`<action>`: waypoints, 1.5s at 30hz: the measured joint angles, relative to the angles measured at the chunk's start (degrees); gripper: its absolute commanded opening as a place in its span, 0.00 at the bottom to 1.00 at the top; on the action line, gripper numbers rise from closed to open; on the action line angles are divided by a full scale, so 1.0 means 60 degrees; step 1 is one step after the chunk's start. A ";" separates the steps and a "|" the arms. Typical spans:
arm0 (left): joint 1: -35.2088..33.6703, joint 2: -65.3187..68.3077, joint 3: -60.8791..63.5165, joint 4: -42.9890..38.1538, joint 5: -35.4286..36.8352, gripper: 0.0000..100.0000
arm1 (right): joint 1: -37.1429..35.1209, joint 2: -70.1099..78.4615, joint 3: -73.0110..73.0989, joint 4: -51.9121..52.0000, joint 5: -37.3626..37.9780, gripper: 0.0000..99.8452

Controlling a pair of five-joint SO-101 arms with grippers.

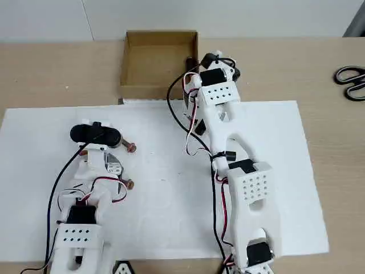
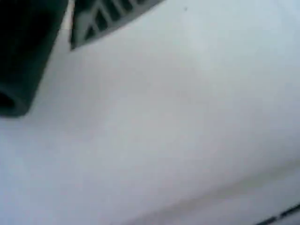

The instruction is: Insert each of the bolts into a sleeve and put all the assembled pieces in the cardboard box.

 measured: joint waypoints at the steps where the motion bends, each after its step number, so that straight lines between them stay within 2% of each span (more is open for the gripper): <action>1: 0.0000 0.0000 0.0000 0.0000 0.0000 0.01 | 0.0000 0.0088 -0.0015 -0.0015 0.0029 0.15; 5: 0.0000 0.0000 0.0000 0.0000 0.0000 0.01 | 0.0015 0.0396 -0.0015 -0.0015 0.0029 0.14; 10: 0.0000 0.0000 0.0000 0.0000 0.0000 0.01 | 0.0073 0.0440 -0.0015 -0.0015 0.0044 0.00; 21: 0.0000 0.0000 0.0000 0.0000 0.0000 0.01 | -0.0015 0.0352 -0.0337 0.0381 0.0308 0.00; 27: 0.0366 0.0000 -0.0073 0.0132 0.0059 0.01 | -0.0176 -0.1040 -0.0527 0.0850 0.0952 0.00; 32: 0.0425 0.0015 -0.2520 0.2476 0.0967 0.02 | -0.0161 -0.2696 -0.0322 0.0894 0.1231 0.00; 37: 0.0484 0.0513 -0.5377 0.4601 0.1011 0.05 | 0.0205 -0.4264 0.1275 0.0908 0.1509 0.00; 41: 0.0161 0.1890 -0.6755 0.5436 0.0703 0.04 | 0.0850 -0.5495 0.2945 0.0908 0.1509 0.00; 45: -0.0322 0.3707 -0.8205 0.5919 -0.0586 0.04 | 0.1480 -0.6769 0.4630 0.0908 0.1524 0.00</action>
